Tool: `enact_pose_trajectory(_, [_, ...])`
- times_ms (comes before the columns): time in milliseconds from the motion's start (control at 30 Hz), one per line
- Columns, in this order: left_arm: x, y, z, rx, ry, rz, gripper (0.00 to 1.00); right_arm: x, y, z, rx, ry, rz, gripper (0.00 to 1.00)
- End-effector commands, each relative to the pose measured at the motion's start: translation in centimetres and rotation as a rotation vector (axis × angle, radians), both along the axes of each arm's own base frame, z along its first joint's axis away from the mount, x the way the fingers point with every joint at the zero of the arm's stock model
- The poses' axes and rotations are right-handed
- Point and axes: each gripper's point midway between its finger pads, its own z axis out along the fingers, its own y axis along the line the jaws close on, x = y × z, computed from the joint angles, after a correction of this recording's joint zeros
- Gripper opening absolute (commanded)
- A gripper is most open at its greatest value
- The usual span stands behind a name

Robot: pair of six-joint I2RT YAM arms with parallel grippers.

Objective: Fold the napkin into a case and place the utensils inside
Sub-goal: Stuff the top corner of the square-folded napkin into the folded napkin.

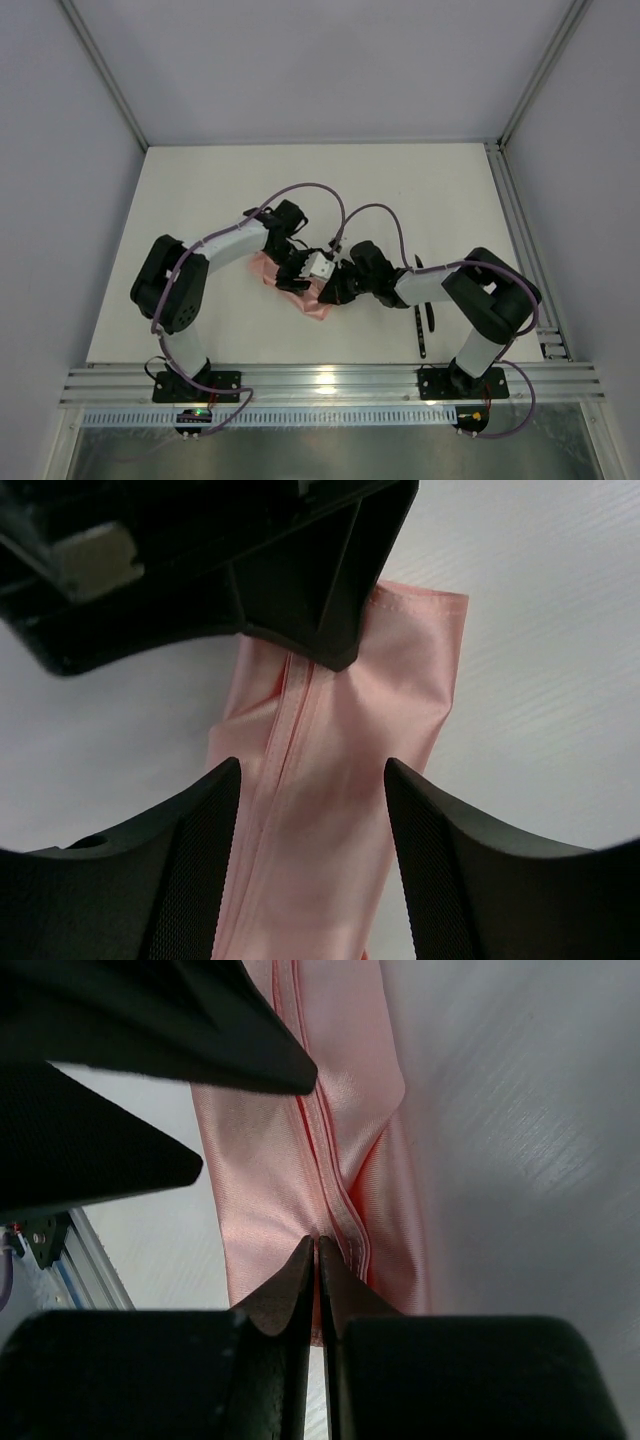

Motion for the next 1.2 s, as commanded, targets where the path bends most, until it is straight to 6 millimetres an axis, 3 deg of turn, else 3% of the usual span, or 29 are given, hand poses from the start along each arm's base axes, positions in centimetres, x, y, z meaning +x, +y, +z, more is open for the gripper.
enact_pose_trajectory(0, [0.6, -1.7, -0.2, -0.015, -0.043, 0.006, 0.61, -0.2, 0.0, -0.3, 0.015, 0.009, 0.010, 0.08])
enact_pose_trajectory(167, [1.4, -1.8, -1.2, 0.038, -0.045, 0.026, 0.59, -0.3, 0.0, -0.2, 0.028, 0.009, 0.007, 0.08])
enact_pose_trajectory(267, [1.2, -1.2, -1.7, 0.084, -0.040, 0.014, 0.49, -0.1, -0.2, -0.1, 0.033, 0.008, 0.001, 0.08])
enact_pose_trajectory(433, [1.0, -0.3, -2.3, 0.117, -0.050, 0.004, 0.48, 0.2, -0.3, 0.5, 0.067, 0.015, -0.018, 0.08])
enact_pose_trajectory(567, [0.9, -0.4, -2.8, 0.150, -0.026, 0.007, 0.22, 0.4, -0.3, 1.5, 0.086, 0.002, -0.022, 0.09])
enact_pose_trajectory(767, [1.2, -0.4, -2.9, 0.171, -0.023, 0.042, 0.04, 1.1, -0.8, 3.6, 0.083, -0.035, -0.028, 0.15])
enact_pose_trajectory(867, [1.3, -0.5, -2.9, 0.173, -0.017, 0.065, 0.00, 1.8, -1.2, 4.9, 0.073, -0.066, -0.037, 0.21])
enact_pose_trajectory(1167, [2.6, -1.3, -2.0, 0.158, -0.033, 0.137, 0.00, 2.7, -0.5, 4.1, 0.046, -0.050, -0.024, 0.32])
